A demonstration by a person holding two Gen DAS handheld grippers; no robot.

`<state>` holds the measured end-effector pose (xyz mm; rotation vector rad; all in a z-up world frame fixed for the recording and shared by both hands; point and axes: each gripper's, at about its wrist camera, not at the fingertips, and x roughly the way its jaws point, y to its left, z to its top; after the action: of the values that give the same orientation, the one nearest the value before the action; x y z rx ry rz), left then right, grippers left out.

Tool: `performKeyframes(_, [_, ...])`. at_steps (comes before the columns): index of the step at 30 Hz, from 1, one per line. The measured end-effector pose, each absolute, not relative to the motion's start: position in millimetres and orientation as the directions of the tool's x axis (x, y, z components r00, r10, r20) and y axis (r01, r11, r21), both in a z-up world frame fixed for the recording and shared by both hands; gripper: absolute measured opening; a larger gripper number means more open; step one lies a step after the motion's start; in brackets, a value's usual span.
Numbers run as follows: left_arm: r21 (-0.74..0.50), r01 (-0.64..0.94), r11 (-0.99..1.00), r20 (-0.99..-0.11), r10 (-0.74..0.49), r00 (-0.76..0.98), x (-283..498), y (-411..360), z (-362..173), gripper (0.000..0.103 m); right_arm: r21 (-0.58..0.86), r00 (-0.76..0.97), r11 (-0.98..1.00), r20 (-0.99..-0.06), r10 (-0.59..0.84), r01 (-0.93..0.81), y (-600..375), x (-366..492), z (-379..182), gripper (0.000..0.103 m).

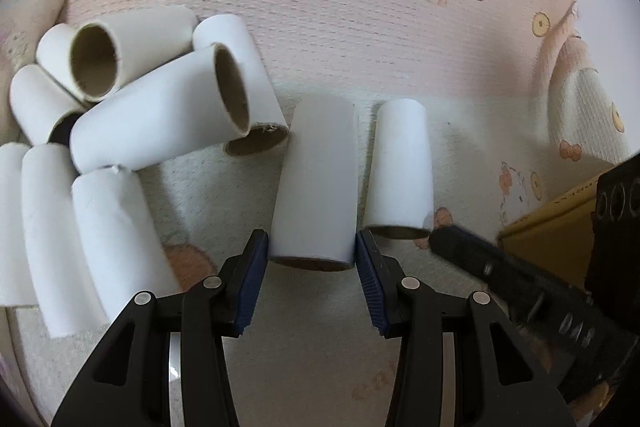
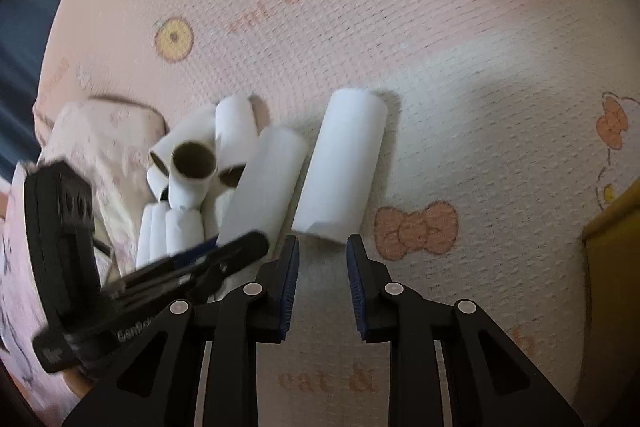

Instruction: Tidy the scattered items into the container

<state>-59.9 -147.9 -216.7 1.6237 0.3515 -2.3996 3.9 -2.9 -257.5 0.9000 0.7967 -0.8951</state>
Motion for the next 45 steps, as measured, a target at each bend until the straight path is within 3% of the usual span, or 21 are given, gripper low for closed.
performKeyframes(4, [-0.023,0.283,-0.959,-0.944,-0.072,-0.322,-61,-140,-220,0.051,0.301,0.399,0.320,-0.864,-0.308,0.898,-16,14,-260,0.051])
performKeyframes(5, [-0.018,0.275,-0.961,-0.943,-0.075,-0.324,-62,-139,-220,0.052,0.299,0.399,0.323,-0.863,-0.310,0.898,-16,13,-259,0.052])
performKeyframes(14, [0.033,0.228,-0.973,-0.922,-0.118,-0.368,-76,-129,-219,0.057,0.345,0.426,0.294,-0.860,-0.282,0.891,-35,14,-270,0.052])
performKeyframes(16, [0.025,0.232,-0.972,-0.925,-0.111,-0.363,-77,-130,-223,0.048,0.335,0.414,0.295,-0.869,-0.270,0.895,-39,18,-275,0.052])
performKeyframes(19, [0.010,0.243,-0.970,-0.921,-0.104,-0.376,-76,-127,-225,0.048,0.321,0.403,0.319,-0.884,-0.237,0.892,-40,25,-282,0.050])
performKeyframes(20, [0.004,0.244,-0.970,-0.920,-0.099,-0.379,-75,-127,-225,0.048,0.311,0.397,0.333,-0.888,-0.233,0.890,-39,27,-283,0.044])
performKeyframes(22, [-0.008,0.246,-0.969,-0.920,-0.090,-0.382,-73,-127,-226,0.048,0.280,0.380,0.368,-0.895,-0.236,0.887,-34,32,-285,0.043])
performKeyframes(45, [-0.012,0.234,-0.972,-0.948,-0.064,-0.313,-4,-118,-216,0.048,0.028,0.148,0.560,-0.974,-0.170,0.828,34,-15,-253,0.041])
